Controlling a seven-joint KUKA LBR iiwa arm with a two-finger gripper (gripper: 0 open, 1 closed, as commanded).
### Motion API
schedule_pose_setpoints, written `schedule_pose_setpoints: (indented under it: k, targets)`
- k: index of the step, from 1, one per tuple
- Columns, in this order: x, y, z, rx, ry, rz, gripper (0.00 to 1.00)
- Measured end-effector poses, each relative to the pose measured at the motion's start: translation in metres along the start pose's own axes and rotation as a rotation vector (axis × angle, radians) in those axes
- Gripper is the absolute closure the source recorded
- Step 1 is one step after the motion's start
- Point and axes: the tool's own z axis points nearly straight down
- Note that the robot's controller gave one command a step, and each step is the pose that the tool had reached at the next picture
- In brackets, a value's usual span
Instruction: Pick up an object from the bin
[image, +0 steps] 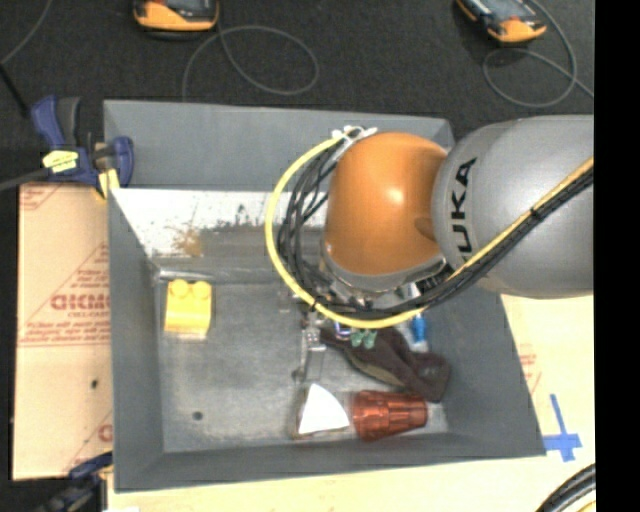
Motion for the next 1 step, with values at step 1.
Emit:
schedule_pose_setpoints:
  k: [1]
  targets:
    - [-0.0004,-0.0003,-0.0028,-0.001,-0.004,0.001,0.00]
